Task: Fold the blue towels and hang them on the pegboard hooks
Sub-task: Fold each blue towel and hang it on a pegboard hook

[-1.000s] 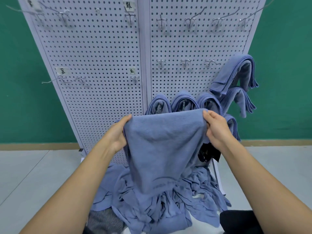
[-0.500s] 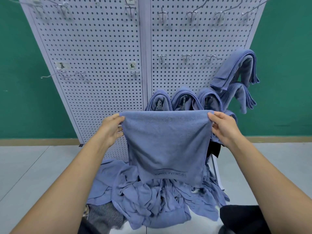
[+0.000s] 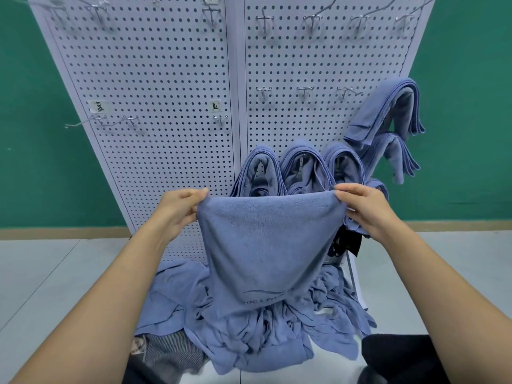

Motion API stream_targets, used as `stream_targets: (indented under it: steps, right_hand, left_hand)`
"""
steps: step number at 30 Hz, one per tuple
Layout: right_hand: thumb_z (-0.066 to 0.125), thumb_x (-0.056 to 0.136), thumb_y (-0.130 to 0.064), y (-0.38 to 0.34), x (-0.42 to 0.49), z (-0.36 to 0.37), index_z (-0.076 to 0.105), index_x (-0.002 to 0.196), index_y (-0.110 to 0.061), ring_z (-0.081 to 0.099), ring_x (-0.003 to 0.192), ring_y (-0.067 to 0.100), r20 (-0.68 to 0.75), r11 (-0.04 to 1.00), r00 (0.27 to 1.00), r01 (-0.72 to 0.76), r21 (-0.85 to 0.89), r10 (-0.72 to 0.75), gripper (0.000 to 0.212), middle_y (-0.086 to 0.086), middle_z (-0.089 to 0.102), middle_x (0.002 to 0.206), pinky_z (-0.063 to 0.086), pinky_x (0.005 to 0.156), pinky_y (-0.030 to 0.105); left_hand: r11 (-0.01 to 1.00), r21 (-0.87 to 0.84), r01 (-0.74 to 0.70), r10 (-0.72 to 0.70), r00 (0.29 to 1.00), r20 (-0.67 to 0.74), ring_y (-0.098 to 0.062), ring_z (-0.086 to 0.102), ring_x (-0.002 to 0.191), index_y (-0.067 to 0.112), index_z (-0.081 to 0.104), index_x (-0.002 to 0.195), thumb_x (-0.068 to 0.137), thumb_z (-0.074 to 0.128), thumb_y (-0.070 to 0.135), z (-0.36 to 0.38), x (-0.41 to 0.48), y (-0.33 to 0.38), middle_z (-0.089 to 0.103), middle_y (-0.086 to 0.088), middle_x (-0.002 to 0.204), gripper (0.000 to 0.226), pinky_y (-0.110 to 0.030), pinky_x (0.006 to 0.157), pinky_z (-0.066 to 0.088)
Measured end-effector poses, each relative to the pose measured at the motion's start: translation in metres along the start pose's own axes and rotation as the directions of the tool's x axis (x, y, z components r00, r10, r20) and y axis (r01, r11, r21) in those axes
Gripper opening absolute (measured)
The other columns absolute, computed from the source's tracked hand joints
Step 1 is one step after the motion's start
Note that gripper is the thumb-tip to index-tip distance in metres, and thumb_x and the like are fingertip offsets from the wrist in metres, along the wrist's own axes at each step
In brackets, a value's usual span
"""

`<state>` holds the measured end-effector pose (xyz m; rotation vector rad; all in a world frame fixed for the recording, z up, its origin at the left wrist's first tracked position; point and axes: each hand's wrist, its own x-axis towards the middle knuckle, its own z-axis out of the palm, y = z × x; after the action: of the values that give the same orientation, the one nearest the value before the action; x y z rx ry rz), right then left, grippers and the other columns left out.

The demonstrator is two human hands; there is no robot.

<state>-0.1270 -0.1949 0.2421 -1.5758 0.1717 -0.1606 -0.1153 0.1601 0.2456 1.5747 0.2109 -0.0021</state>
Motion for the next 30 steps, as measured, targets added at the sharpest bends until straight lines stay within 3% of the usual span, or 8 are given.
stream_targets:
  steps: [3, 6, 11, 14, 18, 25, 27, 30]
  right_hand:
    - [0.065, 0.082, 0.010, 0.000, -0.002, -0.001, 0.066, 0.110, -0.009, 0.054, 0.077, 0.012, 0.094, 0.984, 0.994, 0.068, -0.164, -0.053, 0.034, 0.003, 0.064, 0.091, 0.048, 0.064, 0.012]
    - [0.061, 0.078, 0.019, 0.005, -0.002, 0.000, 0.067, 0.106, -0.013, 0.052, 0.084, 0.017, 0.143, 0.902, 0.983, 0.166, -0.399, -0.118, 0.042, 0.008, 0.062, 0.098, 0.048, 0.077, 0.023]
    - [0.063, 0.083, 0.009, 0.010, 0.000, 0.002, 0.071, 0.104, -0.008, 0.051, 0.074, 0.018, 0.108, 0.692, 0.964, 0.251, -0.677, -0.243, 0.028, 0.010, 0.067, 0.088, 0.038, 0.069, 0.023]
    - [0.064, 0.087, 0.000, 0.009, -0.001, 0.001, 0.072, 0.102, -0.001, 0.050, 0.077, 0.019, 0.089, 0.616, 0.937, 0.292, -0.731, -0.339, 0.018, 0.012, 0.066, 0.085, 0.029, 0.065, 0.019]
    - [0.066, 0.088, -0.010, 0.003, -0.002, -0.002, 0.074, 0.096, -0.003, 0.057, 0.082, 0.033, 0.057, 0.615, 0.930, 0.285, -0.735, -0.363, 0.013, 0.009, 0.062, 0.075, 0.038, 0.072, 0.033]
    - [0.066, 0.089, -0.016, -0.003, -0.001, -0.001, 0.072, 0.097, -0.011, 0.051, 0.088, 0.017, -0.024, 0.715, 0.924, 0.279, -0.641, -0.382, 0.011, 0.004, 0.055, 0.097, 0.042, 0.083, 0.026]
    - [0.063, 0.091, -0.012, -0.009, -0.007, 0.001, 0.070, 0.092, -0.009, 0.055, 0.074, 0.011, 0.034, 0.844, 0.952, 0.287, -0.453, -0.305, 0.008, 0.004, 0.061, 0.083, 0.047, 0.073, 0.017]
    - [0.066, 0.089, -0.021, -0.012, -0.010, 0.003, 0.067, 0.078, -0.014, 0.049, 0.059, 0.008, 0.085, 0.994, 0.996, 0.050, -0.097, -0.042, 0.012, 0.000, 0.054, 0.066, 0.051, 0.062, 0.015]
  left_hand:
    - [0.984, 0.162, -0.075, 0.065, 0.996, 0.064, -0.014, 0.059, 0.086, 0.014, 0.071, 0.084, 0.075, 0.076, 0.000, 0.002, -0.003, 0.002, 0.067, -0.004, 0.093, 0.017, -0.023, 0.074, 0.048]
    - [0.897, 0.419, -0.139, 0.111, 0.990, 0.090, -0.012, 0.056, 0.086, 0.014, 0.069, 0.089, 0.072, 0.071, -0.015, 0.005, -0.006, -0.001, 0.065, -0.004, 0.099, 0.033, -0.017, 0.070, 0.046]
    - [0.690, 0.673, -0.268, 0.269, 0.957, 0.106, -0.014, 0.052, 0.072, 0.012, 0.067, 0.079, 0.085, 0.058, -0.009, 0.009, -0.007, -0.006, 0.062, -0.001, 0.078, 0.024, -0.020, 0.058, 0.038]
    - [0.665, 0.695, -0.274, 0.288, 0.952, 0.100, -0.019, 0.048, 0.070, 0.013, 0.064, 0.073, 0.089, 0.060, 0.001, 0.003, -0.003, -0.005, 0.058, -0.007, 0.073, 0.020, -0.025, 0.057, 0.035]
    - [0.794, 0.551, -0.255, 0.265, 0.962, 0.065, -0.017, 0.045, 0.067, 0.012, 0.062, 0.067, 0.090, 0.063, 0.010, -0.005, -0.003, -0.002, 0.054, -0.005, 0.068, 0.023, -0.024, 0.061, 0.035]
    - [0.953, 0.223, -0.203, 0.192, 0.979, 0.072, -0.010, 0.054, 0.065, 0.008, 0.061, 0.079, 0.094, 0.058, 0.013, -0.015, 0.000, 0.001, 0.062, 0.004, 0.065, 0.016, -0.020, 0.069, 0.048]
    - [0.983, 0.102, -0.152, 0.144, 0.986, 0.087, -0.010, 0.051, 0.064, 0.010, 0.061, 0.081, 0.095, 0.056, 0.019, -0.018, 0.000, 0.002, 0.058, 0.002, 0.067, 0.017, -0.023, 0.067, 0.049]
    - [0.994, -0.106, 0.036, -0.027, 0.996, 0.080, -0.011, 0.044, 0.053, 0.014, 0.057, 0.069, 0.091, 0.060, 0.026, -0.020, -0.003, 0.006, 0.044, 0.002, 0.055, 0.025, -0.022, 0.059, 0.048]
